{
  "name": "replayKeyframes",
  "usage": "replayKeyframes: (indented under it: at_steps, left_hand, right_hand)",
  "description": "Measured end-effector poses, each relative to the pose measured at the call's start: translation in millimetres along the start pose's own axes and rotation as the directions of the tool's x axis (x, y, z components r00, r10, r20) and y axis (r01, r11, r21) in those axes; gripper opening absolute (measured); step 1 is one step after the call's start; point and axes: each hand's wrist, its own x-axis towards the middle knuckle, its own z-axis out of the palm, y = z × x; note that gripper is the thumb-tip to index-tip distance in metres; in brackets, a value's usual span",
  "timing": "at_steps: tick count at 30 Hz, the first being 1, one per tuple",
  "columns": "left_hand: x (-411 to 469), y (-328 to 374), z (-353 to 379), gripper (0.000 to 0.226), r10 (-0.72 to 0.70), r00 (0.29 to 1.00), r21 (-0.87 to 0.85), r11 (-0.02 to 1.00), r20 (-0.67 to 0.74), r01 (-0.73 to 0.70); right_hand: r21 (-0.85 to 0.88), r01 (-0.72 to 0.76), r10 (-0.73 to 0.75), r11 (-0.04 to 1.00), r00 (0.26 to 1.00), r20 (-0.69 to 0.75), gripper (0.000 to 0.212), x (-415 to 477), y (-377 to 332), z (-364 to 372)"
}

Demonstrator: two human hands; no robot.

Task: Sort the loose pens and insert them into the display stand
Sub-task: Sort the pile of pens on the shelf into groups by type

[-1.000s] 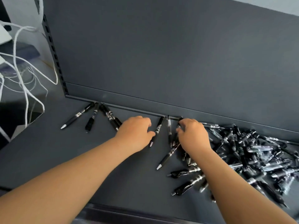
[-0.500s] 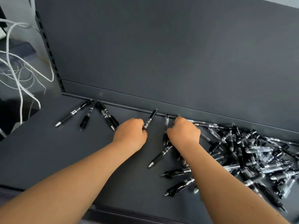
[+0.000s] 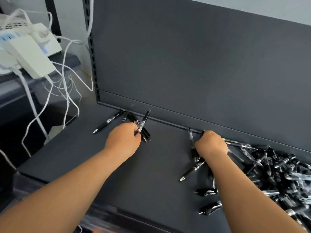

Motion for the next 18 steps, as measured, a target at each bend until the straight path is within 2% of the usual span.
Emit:
replayKeyframes:
  at_steps: [5, 8, 11, 13, 18]
  left_hand:
    - [7.0, -14.2, -5.2, 0.020, -0.003, 1.000, 0.012, 1.000, -0.030, 0.004]
    - [12.3, -20.8, -9.1, 0.020, 0.012, 0.999, 0.031, 0.999, -0.050, -0.010]
    - [17.7, -26.8, -10.4, 0.019, 0.008, 0.999, 0.063, 0.998, -0.053, -0.005]
    - [21.7, -28.9, -9.3, 0.018, 0.010, 0.999, 0.086, 0.996, -0.041, -0.006]
    - [29.2, -28.7, -3.9, 0.019, 0.026, 1.000, 0.207, 0.978, -0.006, -0.024]
  right_hand:
    - [0.189, 0.015, 0.011, 0.982, 0.991, -0.135, 0.008, -12.9, -11.4, -1.9]
    - [0.309, 0.153, -0.086, 0.939, 0.971, -0.221, 0.016, -29.1, -33.1, -0.3]
    - [0.414, 0.301, -0.239, 0.859, 0.951, -0.196, 0.027, -44.3, -66.3, 7.3]
    - [0.440, 0.338, -0.301, 0.832, 0.941, -0.153, 0.027, -49.0, -86.0, 16.5]
    - [0.363, 0.336, -0.334, 0.869, 0.940, -0.071, 0.021, -46.1, -107.3, 39.2]
